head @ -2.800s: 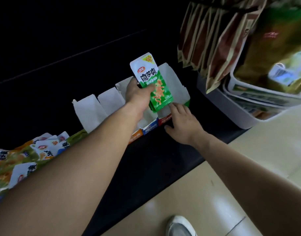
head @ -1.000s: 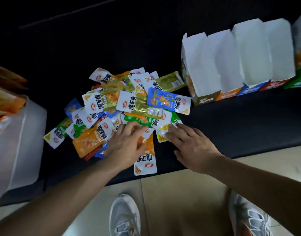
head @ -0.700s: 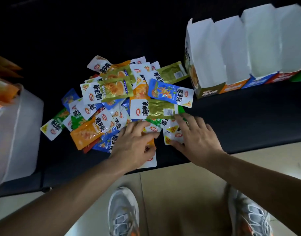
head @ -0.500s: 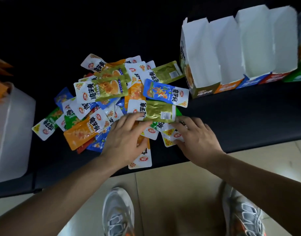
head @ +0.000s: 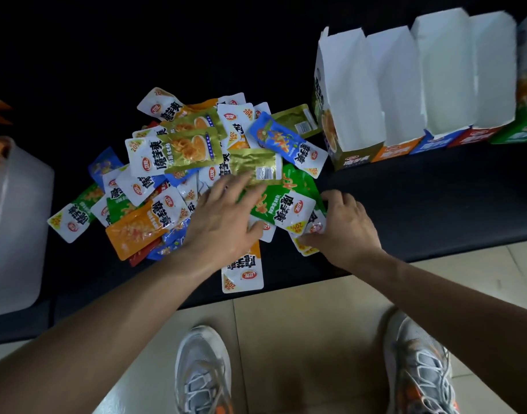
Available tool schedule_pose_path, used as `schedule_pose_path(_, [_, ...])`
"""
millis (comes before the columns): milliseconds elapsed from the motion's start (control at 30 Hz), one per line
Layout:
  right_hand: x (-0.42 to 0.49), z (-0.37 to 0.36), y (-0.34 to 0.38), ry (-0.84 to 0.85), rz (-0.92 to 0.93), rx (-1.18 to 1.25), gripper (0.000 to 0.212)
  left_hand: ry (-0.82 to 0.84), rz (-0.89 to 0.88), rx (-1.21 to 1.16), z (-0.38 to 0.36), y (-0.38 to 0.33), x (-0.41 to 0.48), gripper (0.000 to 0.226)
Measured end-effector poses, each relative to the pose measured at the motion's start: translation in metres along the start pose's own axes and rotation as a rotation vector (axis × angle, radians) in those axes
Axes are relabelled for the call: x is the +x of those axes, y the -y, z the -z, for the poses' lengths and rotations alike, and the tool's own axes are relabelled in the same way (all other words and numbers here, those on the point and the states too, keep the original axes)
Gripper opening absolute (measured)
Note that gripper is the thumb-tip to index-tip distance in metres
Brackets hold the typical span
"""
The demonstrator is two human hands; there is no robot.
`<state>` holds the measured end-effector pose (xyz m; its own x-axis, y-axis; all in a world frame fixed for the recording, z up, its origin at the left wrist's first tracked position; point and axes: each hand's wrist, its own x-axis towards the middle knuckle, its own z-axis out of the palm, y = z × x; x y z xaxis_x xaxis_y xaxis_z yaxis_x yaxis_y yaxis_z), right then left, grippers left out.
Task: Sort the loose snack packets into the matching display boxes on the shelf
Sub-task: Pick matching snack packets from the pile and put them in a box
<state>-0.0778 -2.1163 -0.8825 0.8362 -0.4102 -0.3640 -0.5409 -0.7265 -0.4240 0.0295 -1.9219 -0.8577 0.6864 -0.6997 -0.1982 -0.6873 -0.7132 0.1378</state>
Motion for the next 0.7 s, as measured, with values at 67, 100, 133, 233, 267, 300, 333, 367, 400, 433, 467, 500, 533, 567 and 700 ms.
schedule_pose_path(67, [0.003, 0.005, -0.007, 0.026, -0.002, 0.114, 0.070, 0.119, -0.082, -0.008, -0.007, -0.003, -0.002, 0.073])
schedule_pose_path(100, [0.005, 0.008, -0.011, 0.024, -0.001, 0.151, 0.060, 0.152, -0.088, -0.006, -0.011, -0.003, -0.002, 0.073])
schedule_pose_path(133, [0.008, 0.011, -0.015, 0.007, -0.002, 0.186, 0.049, 0.146, -0.092, -0.008, -0.014, -0.002, -0.003, 0.070])
schedule_pose_path(233, [0.013, 0.019, -0.029, -0.063, -0.021, 0.258, 0.028, 0.069, -0.116, -0.015, -0.016, 0.001, -0.007, 0.057])
schedule_pose_path(267, [0.014, 0.022, -0.032, -0.084, -0.029, 0.278, 0.023, 0.057, -0.125, -0.001, -0.016, 0.001, -0.009, 0.055])
schedule_pose_path(300, [0.016, 0.024, -0.035, -0.100, -0.033, 0.294, 0.019, 0.050, -0.131, 0.016, -0.017, 0.001, -0.010, 0.057])
schedule_pose_path(333, [0.016, 0.026, -0.037, -0.112, -0.027, 0.301, 0.017, 0.040, -0.133, 0.030, -0.018, 0.000, -0.011, 0.061])
schedule_pose_path(367, [0.016, 0.028, -0.037, -0.119, -0.018, 0.299, 0.016, 0.036, -0.129, 0.044, -0.020, -0.001, -0.011, 0.066])
schedule_pose_path(400, [0.015, 0.030, -0.037, -0.131, -0.004, 0.296, 0.015, 0.036, -0.128, 0.055, -0.021, -0.002, -0.011, 0.069])
schedule_pose_path(433, [0.014, 0.031, -0.036, -0.150, 0.013, 0.298, 0.013, 0.047, -0.126, 0.069, -0.021, -0.004, -0.010, 0.072])
schedule_pose_path(467, [0.012, 0.033, -0.036, -0.175, 0.029, 0.307, 0.012, 0.055, -0.125, 0.088, -0.021, -0.006, -0.008, 0.074])
schedule_pose_path(500, [0.011, 0.035, -0.035, -0.199, 0.037, 0.326, 0.009, 0.049, -0.122, 0.110, -0.020, -0.008, -0.006, 0.077])
schedule_pose_path(533, [0.009, 0.037, -0.033, -0.217, 0.033, 0.370, 0.007, 0.029, -0.120, 0.134, -0.018, -0.009, -0.003, 0.081])
schedule_pose_path(567, [0.007, 0.040, -0.031, -0.223, 0.024, 0.436, 0.006, 0.015, -0.109, 0.156, -0.015, -0.010, 0.000, 0.085])
schedule_pose_path(700, [0.005, 0.049, -0.022, -0.227, 0.079, 0.610, 0.006, 0.021, -0.007, 0.162, -0.003, -0.003, 0.008, 0.074])
